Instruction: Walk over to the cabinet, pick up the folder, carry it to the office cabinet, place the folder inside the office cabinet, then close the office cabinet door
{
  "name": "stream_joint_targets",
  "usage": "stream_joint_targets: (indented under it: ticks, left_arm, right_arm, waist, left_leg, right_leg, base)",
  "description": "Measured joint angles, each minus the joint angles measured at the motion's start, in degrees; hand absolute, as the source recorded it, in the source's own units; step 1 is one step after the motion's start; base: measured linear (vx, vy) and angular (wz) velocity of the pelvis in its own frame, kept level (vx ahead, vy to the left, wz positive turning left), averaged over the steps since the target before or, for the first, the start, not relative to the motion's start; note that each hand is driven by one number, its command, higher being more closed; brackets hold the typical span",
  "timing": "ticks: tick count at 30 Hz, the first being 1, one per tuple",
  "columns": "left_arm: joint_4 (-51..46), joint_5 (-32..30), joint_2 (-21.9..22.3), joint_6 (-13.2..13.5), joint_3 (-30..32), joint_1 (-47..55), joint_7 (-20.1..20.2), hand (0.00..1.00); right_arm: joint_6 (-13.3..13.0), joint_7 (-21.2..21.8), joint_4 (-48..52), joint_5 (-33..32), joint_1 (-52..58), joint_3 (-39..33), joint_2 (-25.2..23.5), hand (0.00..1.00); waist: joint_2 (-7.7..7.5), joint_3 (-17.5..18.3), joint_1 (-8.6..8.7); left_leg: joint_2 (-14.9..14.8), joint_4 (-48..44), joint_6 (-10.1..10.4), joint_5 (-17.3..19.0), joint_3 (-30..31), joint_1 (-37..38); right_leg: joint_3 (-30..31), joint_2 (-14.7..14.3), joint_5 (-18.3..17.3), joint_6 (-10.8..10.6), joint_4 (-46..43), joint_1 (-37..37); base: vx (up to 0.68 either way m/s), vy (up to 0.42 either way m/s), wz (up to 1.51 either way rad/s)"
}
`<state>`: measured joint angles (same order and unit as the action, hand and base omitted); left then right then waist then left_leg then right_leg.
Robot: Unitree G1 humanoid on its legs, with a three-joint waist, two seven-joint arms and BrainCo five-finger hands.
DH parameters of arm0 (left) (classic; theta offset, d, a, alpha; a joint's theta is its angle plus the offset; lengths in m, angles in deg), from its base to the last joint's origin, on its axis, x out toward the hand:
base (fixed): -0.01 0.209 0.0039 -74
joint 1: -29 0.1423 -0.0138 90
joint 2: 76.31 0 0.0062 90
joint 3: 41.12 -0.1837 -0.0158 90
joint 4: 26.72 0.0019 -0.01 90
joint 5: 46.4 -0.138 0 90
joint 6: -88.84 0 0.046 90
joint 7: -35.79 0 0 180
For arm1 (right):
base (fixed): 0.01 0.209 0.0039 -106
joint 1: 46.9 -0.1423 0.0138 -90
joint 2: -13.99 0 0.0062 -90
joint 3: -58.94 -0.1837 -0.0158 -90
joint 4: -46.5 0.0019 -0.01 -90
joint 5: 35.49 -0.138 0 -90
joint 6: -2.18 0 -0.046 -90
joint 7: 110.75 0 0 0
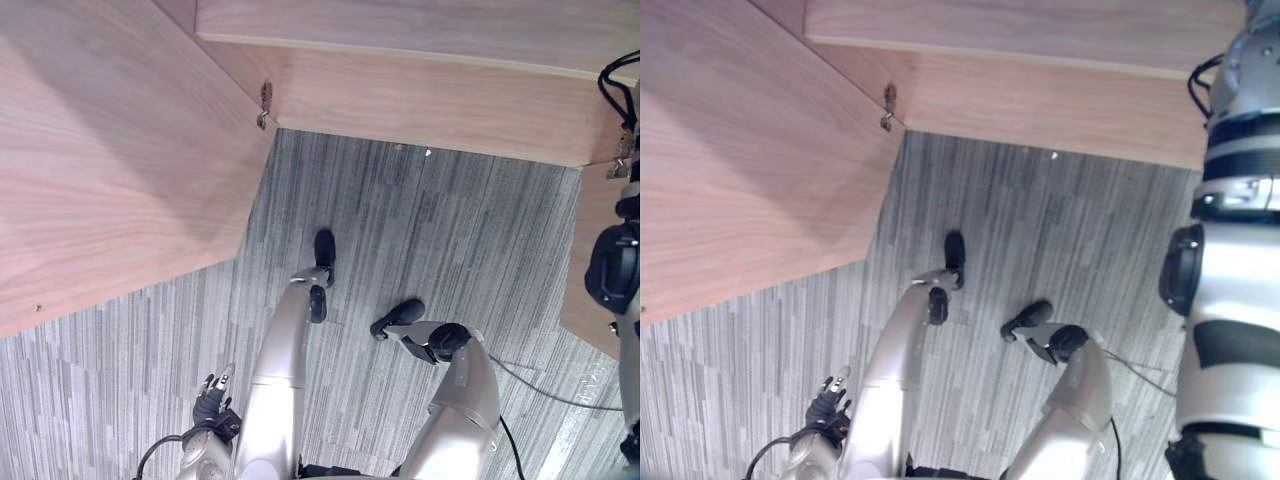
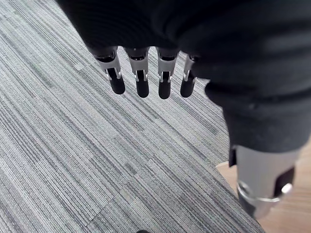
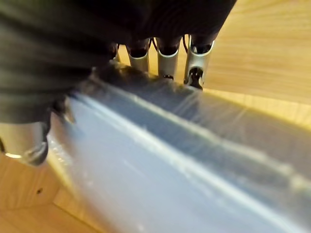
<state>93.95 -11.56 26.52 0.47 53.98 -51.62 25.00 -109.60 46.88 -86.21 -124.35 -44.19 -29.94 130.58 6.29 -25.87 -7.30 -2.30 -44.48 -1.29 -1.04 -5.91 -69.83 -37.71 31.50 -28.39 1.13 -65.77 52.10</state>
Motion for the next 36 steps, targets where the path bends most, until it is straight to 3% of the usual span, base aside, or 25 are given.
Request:
stream_joint_targets:
  ticks: [4,5,7,9,11,18,22,28,32,36]
  left_arm:
    - [0.0,0.0,-0.5,0.0,-0.6,0.1,0.8,0.0]
    - [0.1,0.0,-0.7,0.0,-0.7,0.1,1.4,0.0]
    - [0.1,0.0,-0.9,0.0,-0.7,0.2,1.9,0.0]
    - [0.1,0.0,-1.5,0.0,-0.9,0.2,2.9,0.0]
    - [0.0,0.0,-2.0,0.0,-0.9,0.4,3.6,0.0]
    - [-2.2,0.0,-2.3,0.1,-1.1,0.9,5.7,0.0]
    - [-4.4,-0.1,-2.6,0.0,-1.1,1.1,6.7,0.0]
    - [-8.7,-0.4,-3.5,0.0,-1.2,1.1,8.5,0.0]
    - [-10.3,-0.6,-4.3,0.0,-1.2,1.1,10.1,0.0]
    - [-10.3,-1.6,-4.3,0.0,-1.0,1.1,11.5,0.0]
  right_arm:
    - [0.3,1.1,-0.8,0.6,-1.1,1.3,1.3,0.0]
    - [2.8,2.2,-2.3,4.1,-1.1,4.7,2.5,0.0]
    - [5.0,3.1,-2.8,6.9,-1.5,8.3,3.2,0.0]
    - [10.2,6.1,-4.7,13.8,-2.7,15.2,4.3,0.0]
    - [13.8,8.6,-6.4,18.6,-4.1,21.4,4.6,0.0]
    - [25.0,16.5,-14.4,36.5,-5.3,38.6,5.7,0.0]
    - [26.3,19.8,-15.8,47.4,-5.3,41.5,7.1,0.0]
    - [26.1,21.2,-18.2,48.4,-4.1,41.2,7.1,0.0]
    - [26.2,23.7,-18.2,57.5,-2.7,40.7,6.8,0.0]
    - [26.2,24.9,-18.1,60.4,-0.1,37.4,5.9,0.0]
  waist:
    - [-0.03,-0.5,-0.16]
    - [-0.04,-0.5,-0.25]
    - [-0.03,-0.5,-0.14]
    - [-0.02,-0.5,-0.09]
    - [-0.03,-0.5,-0.18]
    - [-0.05,-0.7,-0.6]
    - [-0.05,-0.7,-0.95]
    - [-0.04,-0.7,-1.15]
    - [-0.05,-0.7,-1.52]
    - [-0.02,-0.4,-1.55]
  left_leg:
    - [0.1,0.0,-0.1,-0.1,0.0,-0.1]
    - [0.0,-0.1,-0.1,-0.1,0.0,-0.2]
    - [0.0,-0.1,-0.1,-0.1,0.1,-0.3]
    - [-0.2,-0.2,-0.1,0.0,0.1,-0.3]
    - [-0.5,-0.3,-0.2,0.0,0.1,-0.5]
    - [-1.0,-0.9,-0.3,0.1,0.0,-1.1]
    - [-1.7,-1.9,-0.3,0.8,-0.4,-1.1]
    - [-3.0,-5.0,-0.7,2.8,-1.5,-1.0]
    - [-4.1,-9.0,-1.1,5.2,-2.1,-1.2]
    - [-4.8,-13.0,-1.8,7.3,-2.6,-1.6]
  right_leg:
    - [0.0,0.0,0.0,0.0,-0.1,0.0]
    - [0.0,-0.1,0.0,0.0,-0.1,0.0]
    - [0.0,-0.2,0.0,0.0,-0.1,0.1]
    - [0.1,-0.3,0.0,0.0,0.0,0.1]
    - [0.1,-0.6,0.0,0.0,0.0,0.4]
    - [0.4,-1.0,0.0,0.0,-0.1,1.0]
    - [1.0,-1.4,0.0,0.0,-0.2,1.0]
    - [3.2,-1.6,0.0,0.0,-1.5,1.6]
    - [4.8,-1.6,-0.3,-0.2,-3.5,1.7]
    - [6.5,-1.5,-0.8,-0.5,-5.8,2.1]
  base:
    - [0.03,0.0,0.02]
    - [0.04,-0.003,0.01]
    - [0.03,-0.005,-0.02]
    - [0.04,-0.009,-0.03]
    - [0.04,-0.01,-0.05]
    - [0.04,-0.003,-0.03]
    - [0.04,0.003,-0.1]
    - [0.03,0.01,-0.16]
    - [0.01,0.023,-0.17]
    - [-0.01,0.029,-0.16]
